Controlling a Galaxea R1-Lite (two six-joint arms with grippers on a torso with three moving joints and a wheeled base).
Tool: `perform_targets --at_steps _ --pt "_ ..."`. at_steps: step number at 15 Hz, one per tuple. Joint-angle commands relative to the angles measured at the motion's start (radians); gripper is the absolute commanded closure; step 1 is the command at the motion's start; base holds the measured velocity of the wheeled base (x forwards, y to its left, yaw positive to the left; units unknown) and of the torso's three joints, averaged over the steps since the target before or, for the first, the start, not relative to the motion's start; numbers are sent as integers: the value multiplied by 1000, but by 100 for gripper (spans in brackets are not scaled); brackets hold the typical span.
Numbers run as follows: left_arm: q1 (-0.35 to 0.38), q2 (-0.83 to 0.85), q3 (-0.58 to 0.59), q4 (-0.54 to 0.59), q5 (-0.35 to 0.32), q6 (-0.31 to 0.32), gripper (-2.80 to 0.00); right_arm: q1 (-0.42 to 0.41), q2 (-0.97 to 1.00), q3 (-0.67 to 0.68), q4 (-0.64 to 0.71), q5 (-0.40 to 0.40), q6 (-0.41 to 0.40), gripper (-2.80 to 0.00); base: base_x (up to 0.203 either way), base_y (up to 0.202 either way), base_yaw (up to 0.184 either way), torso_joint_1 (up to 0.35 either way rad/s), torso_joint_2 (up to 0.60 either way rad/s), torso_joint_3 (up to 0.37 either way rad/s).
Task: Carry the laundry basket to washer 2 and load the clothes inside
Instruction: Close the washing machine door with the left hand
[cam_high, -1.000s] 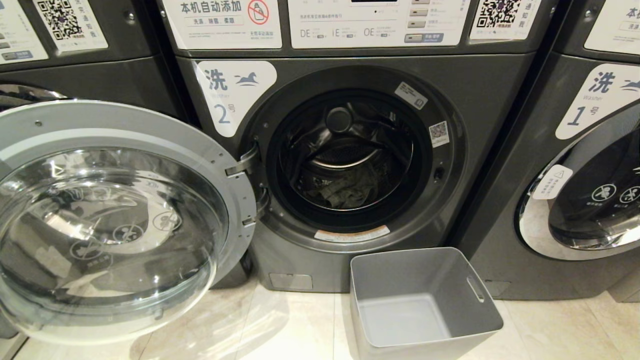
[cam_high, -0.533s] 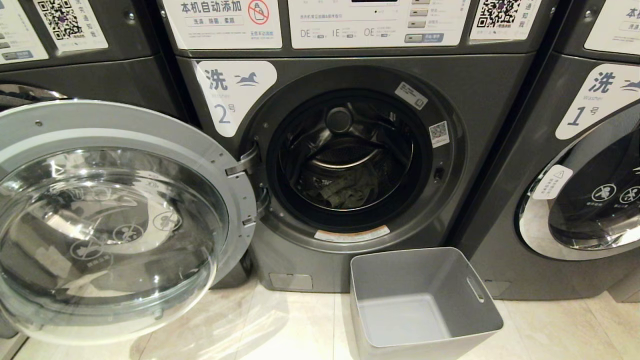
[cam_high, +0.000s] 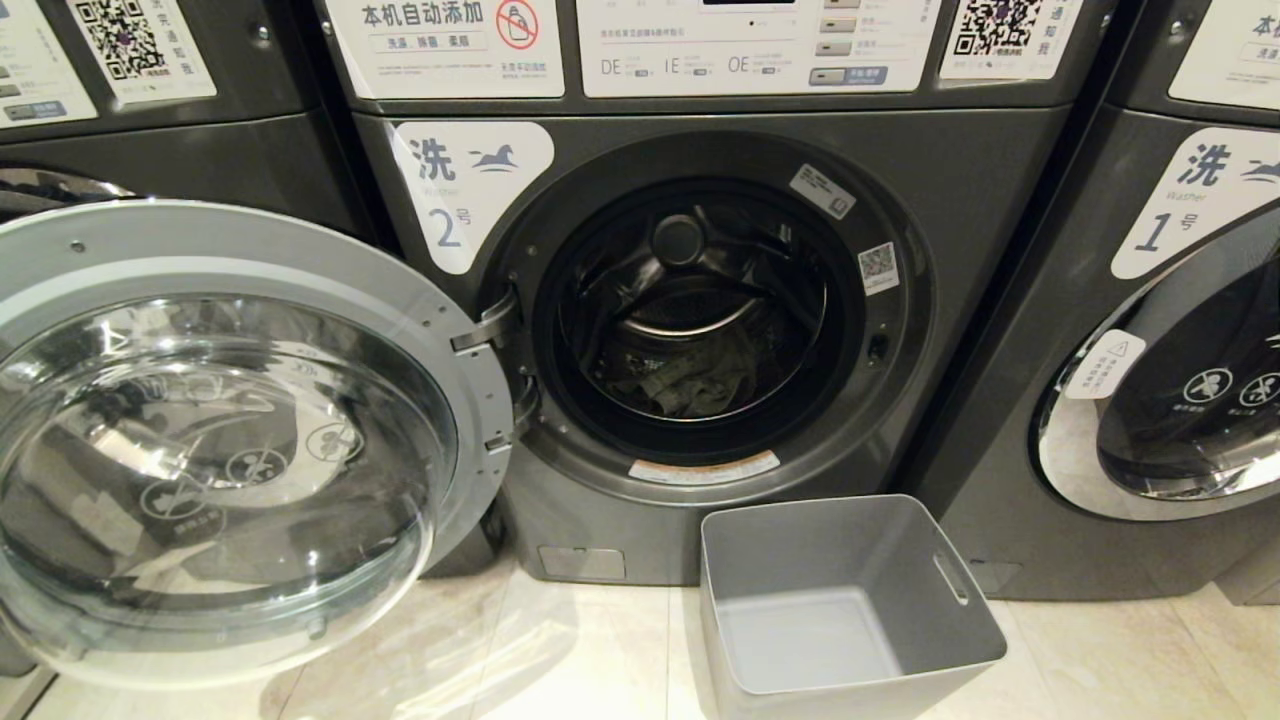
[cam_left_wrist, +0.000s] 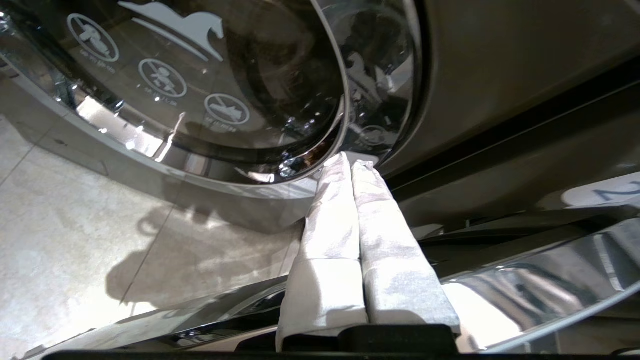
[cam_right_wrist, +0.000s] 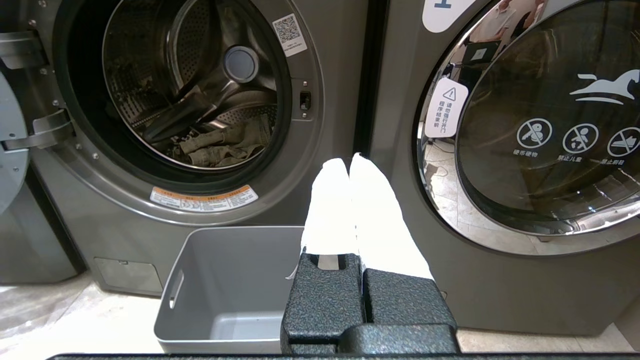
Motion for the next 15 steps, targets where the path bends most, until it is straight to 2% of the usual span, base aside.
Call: perform_targets --at_steps 1,8,15 --pt "-3 -1 18 12 0 23 0 0 2 40 -2 1 0 0 0 0 0 0 0 0" --pt "-6 -43 16 113 -2 23 0 1 2 40 -2 1 0 0 0 0 0 0 0 0" --pt "-25 -188 20 414 -5 25 0 0 2 40 -2 1 0 0 0 0 0 0 0 0"
